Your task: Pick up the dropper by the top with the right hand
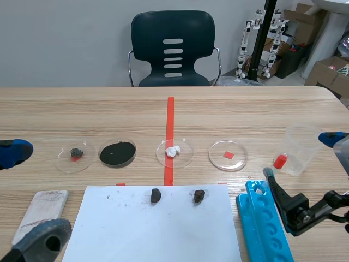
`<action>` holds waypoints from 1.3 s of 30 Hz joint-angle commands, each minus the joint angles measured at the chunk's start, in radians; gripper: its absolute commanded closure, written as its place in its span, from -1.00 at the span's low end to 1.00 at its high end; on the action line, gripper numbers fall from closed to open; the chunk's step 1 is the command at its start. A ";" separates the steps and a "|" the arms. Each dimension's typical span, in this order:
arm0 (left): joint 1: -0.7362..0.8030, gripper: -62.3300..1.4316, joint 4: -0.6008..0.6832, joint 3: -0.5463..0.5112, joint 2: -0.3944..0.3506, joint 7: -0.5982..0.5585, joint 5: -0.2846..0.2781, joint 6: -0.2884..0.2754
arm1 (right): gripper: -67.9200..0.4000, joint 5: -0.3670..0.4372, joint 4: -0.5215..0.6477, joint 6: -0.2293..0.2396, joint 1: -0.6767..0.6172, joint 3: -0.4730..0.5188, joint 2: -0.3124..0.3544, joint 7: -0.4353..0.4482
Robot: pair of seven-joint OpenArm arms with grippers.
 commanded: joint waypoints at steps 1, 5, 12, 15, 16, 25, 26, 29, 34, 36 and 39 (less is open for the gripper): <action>0.000 -1.00 0.009 0.003 0.008 -0.016 -0.007 -0.002 | -0.91 0.007 0.002 0.008 0.021 -0.009 0.003 0.009; 0.000 -1.00 0.009 0.003 0.007 -0.016 -0.007 -0.002 | -0.91 0.006 0.000 0.013 0.028 -0.030 0.003 0.002; 0.000 -1.00 0.009 0.003 0.007 -0.016 -0.007 -0.002 | -0.91 0.007 0.000 0.013 0.028 -0.052 0.003 -0.009; 0.000 -1.00 0.009 0.003 0.007 -0.016 -0.007 -0.002 | -0.89 0.007 0.000 0.012 0.028 -0.052 0.003 -0.009; 0.000 -1.00 0.009 0.003 0.007 -0.016 -0.007 -0.002 | -0.83 0.007 0.000 0.012 0.028 -0.052 0.003 -0.009; 0.000 -1.00 0.009 0.003 0.007 -0.016 -0.007 -0.002 | -0.46 0.007 0.000 0.012 0.028 -0.052 0.003 -0.020; 0.000 -1.00 0.009 0.003 0.007 -0.016 -0.007 -0.002 | -0.46 0.007 0.000 0.012 0.028 -0.052 0.003 -0.021; 0.000 -1.00 0.009 0.003 0.007 -0.016 -0.007 -0.002 | -0.46 0.008 0.000 0.012 0.028 -0.052 0.003 -0.024; 0.000 -1.00 0.009 0.003 0.007 -0.016 -0.007 -0.002 | -0.28 0.008 0.000 0.013 0.028 -0.052 0.003 -0.027; 0.000 -1.00 0.009 0.003 0.007 -0.016 -0.007 -0.002 | -0.28 0.008 0.000 0.013 0.028 -0.052 0.003 -0.027; 0.000 -1.00 0.009 0.003 0.007 -0.016 -0.007 -0.002 | -0.22 0.008 0.000 0.013 0.028 -0.052 0.003 -0.027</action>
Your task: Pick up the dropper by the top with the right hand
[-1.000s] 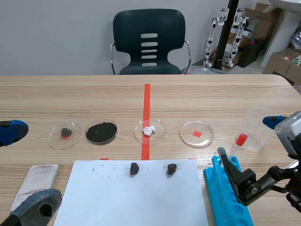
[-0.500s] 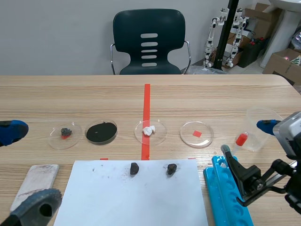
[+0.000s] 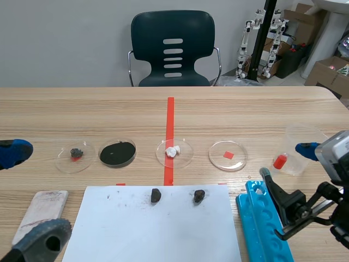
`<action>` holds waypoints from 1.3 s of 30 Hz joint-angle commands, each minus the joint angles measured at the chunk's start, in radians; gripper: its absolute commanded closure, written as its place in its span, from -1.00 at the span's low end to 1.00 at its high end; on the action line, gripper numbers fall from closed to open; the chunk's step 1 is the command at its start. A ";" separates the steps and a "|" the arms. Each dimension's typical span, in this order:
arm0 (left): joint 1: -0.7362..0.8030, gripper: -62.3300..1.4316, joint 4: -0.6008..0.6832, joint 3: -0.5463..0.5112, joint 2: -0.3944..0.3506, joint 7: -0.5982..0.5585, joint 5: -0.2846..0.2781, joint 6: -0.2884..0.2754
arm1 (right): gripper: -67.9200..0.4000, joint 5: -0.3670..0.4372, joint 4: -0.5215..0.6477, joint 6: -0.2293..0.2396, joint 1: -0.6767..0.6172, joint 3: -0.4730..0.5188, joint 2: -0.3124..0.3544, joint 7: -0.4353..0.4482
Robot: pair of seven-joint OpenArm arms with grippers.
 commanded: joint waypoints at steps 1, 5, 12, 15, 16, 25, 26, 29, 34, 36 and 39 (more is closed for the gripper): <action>0.000 -1.00 0.009 0.003 0.007 -0.016 -0.007 -0.002 | -0.19 0.008 0.006 -0.006 0.003 0.002 0.003 0.014; 0.000 -1.00 0.009 0.003 0.007 -0.016 -0.007 -0.002 | -0.16 0.008 0.006 -0.006 0.003 0.002 0.003 0.014; 0.000 -1.00 0.009 0.003 0.007 -0.016 -0.007 -0.002 | 0.03 0.008 0.006 -0.006 0.003 0.002 0.003 0.007; 0.000 -1.00 0.009 0.003 0.007 -0.016 -0.007 -0.002 | 0.11 0.008 0.006 -0.006 0.003 0.002 0.003 0.007; 0.000 -1.00 0.009 0.003 0.007 -0.016 -0.007 -0.002 | 0.12 0.008 0.006 -0.006 0.003 0.002 0.003 0.007; 0.000 -1.00 0.009 0.003 0.007 -0.016 -0.007 -0.002 | 0.37 0.008 0.006 -0.006 0.003 0.002 0.003 0.007; 0.000 -1.00 0.009 0.003 0.007 -0.016 -0.007 -0.002 | 0.41 0.008 0.006 -0.006 0.003 0.002 0.003 0.007; 0.000 -1.00 0.009 0.003 0.007 -0.016 -0.007 -0.002 | 0.52 0.008 0.006 -0.006 0.003 0.002 0.003 0.007; 0.000 -1.00 0.009 0.003 0.007 -0.016 -0.007 -0.002 | 0.67 0.007 0.006 -0.006 0.003 0.002 0.003 0.007; 0.000 -1.00 0.009 0.003 0.007 -0.016 -0.007 -0.002 | 0.67 0.007 0.006 -0.006 0.003 0.002 0.003 0.007; 0.000 -1.00 0.009 0.003 0.007 -0.016 -0.007 -0.002 | 0.71 0.007 0.006 -0.006 0.003 0.002 0.003 0.007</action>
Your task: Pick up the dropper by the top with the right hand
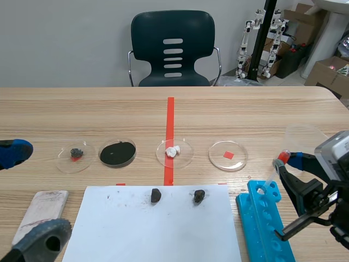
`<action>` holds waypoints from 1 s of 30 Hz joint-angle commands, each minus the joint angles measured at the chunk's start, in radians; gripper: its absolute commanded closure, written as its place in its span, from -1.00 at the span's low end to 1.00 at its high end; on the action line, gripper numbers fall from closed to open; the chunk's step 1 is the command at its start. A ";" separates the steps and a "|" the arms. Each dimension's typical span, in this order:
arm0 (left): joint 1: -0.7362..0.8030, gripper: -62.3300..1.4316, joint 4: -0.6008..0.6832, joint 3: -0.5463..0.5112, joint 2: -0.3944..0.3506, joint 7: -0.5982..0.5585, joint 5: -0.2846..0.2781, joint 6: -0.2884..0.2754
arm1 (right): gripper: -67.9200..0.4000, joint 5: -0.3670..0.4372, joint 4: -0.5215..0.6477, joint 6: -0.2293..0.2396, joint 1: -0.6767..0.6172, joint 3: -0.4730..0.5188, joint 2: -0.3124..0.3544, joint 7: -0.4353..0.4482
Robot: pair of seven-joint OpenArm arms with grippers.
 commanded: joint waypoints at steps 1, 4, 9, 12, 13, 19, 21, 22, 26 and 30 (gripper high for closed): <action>0.000 -1.00 0.009 0.003 0.007 -0.016 -0.007 -0.002 | 0.76 0.007 0.006 -0.007 0.003 0.002 0.003 0.011; 0.000 -1.00 0.009 0.003 0.007 -0.016 -0.007 -0.002 | 0.87 0.007 0.006 -0.007 0.003 0.002 0.003 0.011; 0.000 -1.00 0.009 0.003 0.007 -0.016 -0.007 -0.002 | 0.89 0.008 0.006 -0.008 0.003 0.002 0.003 0.011; 0.000 -1.00 0.009 0.003 0.007 -0.016 -0.007 -0.002 | 0.89 0.008 0.006 -0.008 0.003 0.002 0.003 0.012; 0.000 -1.00 0.009 0.003 0.007 -0.016 -0.007 -0.002 | 0.89 0.008 0.006 -0.008 0.003 0.002 0.003 0.012; 0.000 -1.00 0.009 0.003 0.007 -0.016 -0.007 -0.002 | 0.89 0.007 0.006 -0.008 0.003 0.002 0.003 0.042; 0.000 -1.00 0.009 0.003 0.007 -0.016 -0.007 -0.002 | 0.89 0.007 0.006 -0.008 -0.002 0.002 0.003 0.058; 0.000 -1.00 0.009 0.003 0.007 -0.016 -0.007 -0.002 | 0.89 0.007 0.006 -0.008 -0.005 0.002 0.003 0.066; 0.000 -1.00 0.009 0.003 0.008 -0.016 -0.007 -0.002 | 0.89 0.003 0.008 -0.015 -0.022 0.003 0.003 0.088; 0.000 -1.00 0.009 0.003 0.008 -0.017 -0.007 -0.002 | 0.89 -0.006 0.014 -0.027 -0.040 0.004 0.003 0.124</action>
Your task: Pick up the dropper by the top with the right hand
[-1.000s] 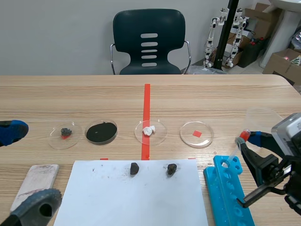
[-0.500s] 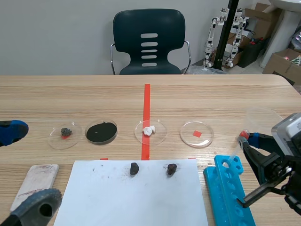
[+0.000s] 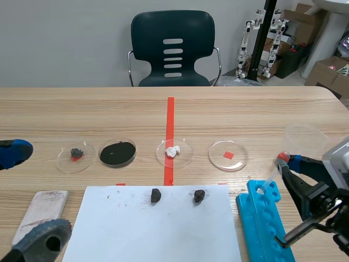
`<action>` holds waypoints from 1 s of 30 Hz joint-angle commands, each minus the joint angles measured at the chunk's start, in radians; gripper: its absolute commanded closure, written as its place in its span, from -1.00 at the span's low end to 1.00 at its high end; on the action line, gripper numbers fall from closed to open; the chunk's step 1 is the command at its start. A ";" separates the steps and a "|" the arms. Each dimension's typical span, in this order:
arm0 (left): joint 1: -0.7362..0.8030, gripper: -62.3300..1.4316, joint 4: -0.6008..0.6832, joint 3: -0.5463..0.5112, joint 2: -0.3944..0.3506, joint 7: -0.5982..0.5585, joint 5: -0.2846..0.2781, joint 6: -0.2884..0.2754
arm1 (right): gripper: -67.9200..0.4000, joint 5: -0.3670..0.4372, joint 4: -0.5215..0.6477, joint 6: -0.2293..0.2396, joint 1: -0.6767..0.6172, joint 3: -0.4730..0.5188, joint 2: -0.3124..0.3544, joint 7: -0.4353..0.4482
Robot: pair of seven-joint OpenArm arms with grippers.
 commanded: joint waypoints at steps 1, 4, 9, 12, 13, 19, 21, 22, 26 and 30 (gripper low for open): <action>0.000 -1.00 0.009 0.003 0.008 -0.016 -0.007 -0.002 | 0.89 0.003 0.021 -0.028 -0.013 0.004 0.003 0.023; 0.000 -1.00 0.009 0.003 0.008 -0.017 -0.007 -0.002 | 0.89 -0.005 0.049 -0.061 -0.043 0.007 0.003 0.044; 0.000 -1.00 0.009 0.003 0.008 -0.016 -0.007 -0.002 | 0.89 -0.012 0.106 -0.078 -0.104 0.032 0.003 0.083; 0.000 -1.00 0.009 0.003 0.008 -0.016 -0.007 -0.002 | 0.89 -0.012 0.147 -0.078 -0.137 0.051 0.003 0.095; 0.000 -1.00 0.009 0.003 0.008 -0.016 -0.007 -0.002 | 0.89 -0.012 0.162 -0.078 -0.149 0.058 0.003 0.097; 0.000 -1.00 0.009 0.003 0.008 -0.016 -0.007 -0.002 | 0.89 -0.012 0.256 -0.078 -0.232 0.097 0.003 0.108; 0.000 -1.00 0.009 0.003 0.008 -0.016 -0.007 -0.002 | 0.89 -0.012 0.287 -0.081 -0.260 0.110 0.003 0.114; 0.000 -1.00 0.009 0.003 0.008 -0.017 -0.007 -0.002 | 0.89 -0.011 0.301 -0.082 -0.273 0.116 0.003 0.116; 0.000 -1.00 0.009 0.003 0.008 -0.017 -0.007 -0.002 | 0.89 0.002 0.350 -0.086 -0.320 0.140 0.003 0.116; 0.000 -1.00 0.009 0.003 0.008 -0.017 -0.007 -0.002 | 0.89 0.061 0.381 -0.142 -0.364 0.155 0.003 0.114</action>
